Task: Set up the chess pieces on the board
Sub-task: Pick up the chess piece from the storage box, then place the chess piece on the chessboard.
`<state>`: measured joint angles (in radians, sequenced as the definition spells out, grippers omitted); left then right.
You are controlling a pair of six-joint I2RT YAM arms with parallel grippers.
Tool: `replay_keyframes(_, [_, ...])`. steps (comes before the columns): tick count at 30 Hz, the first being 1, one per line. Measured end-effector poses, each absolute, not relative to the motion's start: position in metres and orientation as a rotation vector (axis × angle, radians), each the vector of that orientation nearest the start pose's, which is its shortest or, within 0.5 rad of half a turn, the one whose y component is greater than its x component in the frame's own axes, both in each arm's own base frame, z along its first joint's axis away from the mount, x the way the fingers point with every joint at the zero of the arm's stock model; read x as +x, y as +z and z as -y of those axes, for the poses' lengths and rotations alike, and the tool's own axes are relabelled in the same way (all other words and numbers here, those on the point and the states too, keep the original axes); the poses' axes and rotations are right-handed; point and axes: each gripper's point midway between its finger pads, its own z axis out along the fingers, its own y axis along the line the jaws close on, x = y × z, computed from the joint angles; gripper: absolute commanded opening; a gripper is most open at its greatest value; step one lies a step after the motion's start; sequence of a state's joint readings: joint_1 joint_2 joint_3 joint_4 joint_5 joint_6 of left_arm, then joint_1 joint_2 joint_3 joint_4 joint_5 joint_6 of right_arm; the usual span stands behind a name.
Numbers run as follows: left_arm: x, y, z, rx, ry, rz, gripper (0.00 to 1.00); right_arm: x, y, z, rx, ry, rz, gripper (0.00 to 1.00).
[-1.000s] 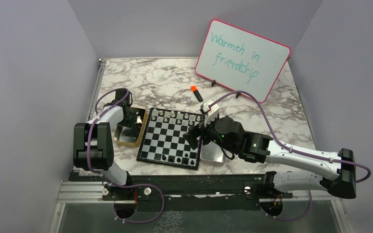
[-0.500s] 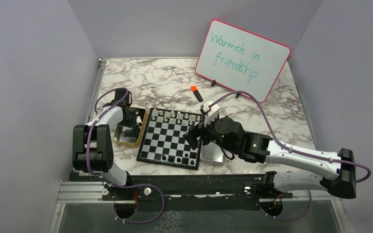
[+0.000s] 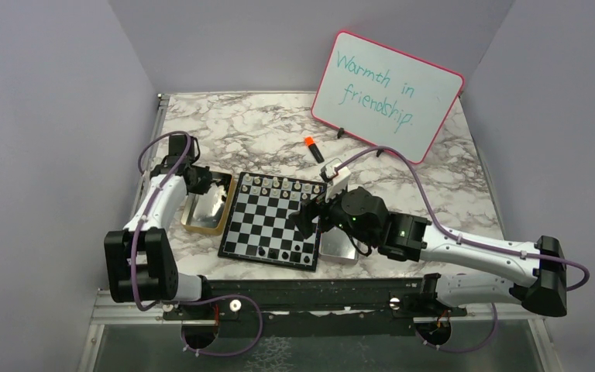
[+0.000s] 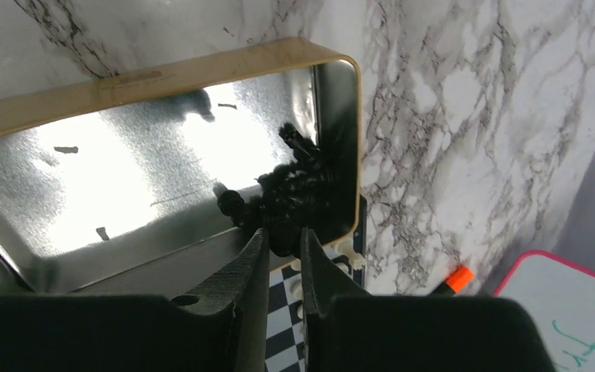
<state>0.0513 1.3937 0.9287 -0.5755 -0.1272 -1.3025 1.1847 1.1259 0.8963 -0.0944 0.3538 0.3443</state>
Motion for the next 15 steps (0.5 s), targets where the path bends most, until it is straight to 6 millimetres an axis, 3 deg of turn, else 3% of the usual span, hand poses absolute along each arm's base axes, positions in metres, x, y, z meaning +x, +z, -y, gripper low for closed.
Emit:
replay_keyframes(9, [0.346,0.137,0.029,-1.554,-0.532,-2.06,0.1,0.185,0.25,-0.348,-0.527,0.813,-1.804,0.9])
replay_keyframes(14, [0.345,0.15,0.051,-1.476,-0.695,-2.122,0.09,0.191,0.252,-0.36,-0.54,0.891,-1.787,0.78])
replay_keyframes(15, [0.345,0.153,0.057,-1.452,-0.743,-2.133,0.08,0.201,0.251,-0.357,-0.519,0.894,-1.791,0.76])
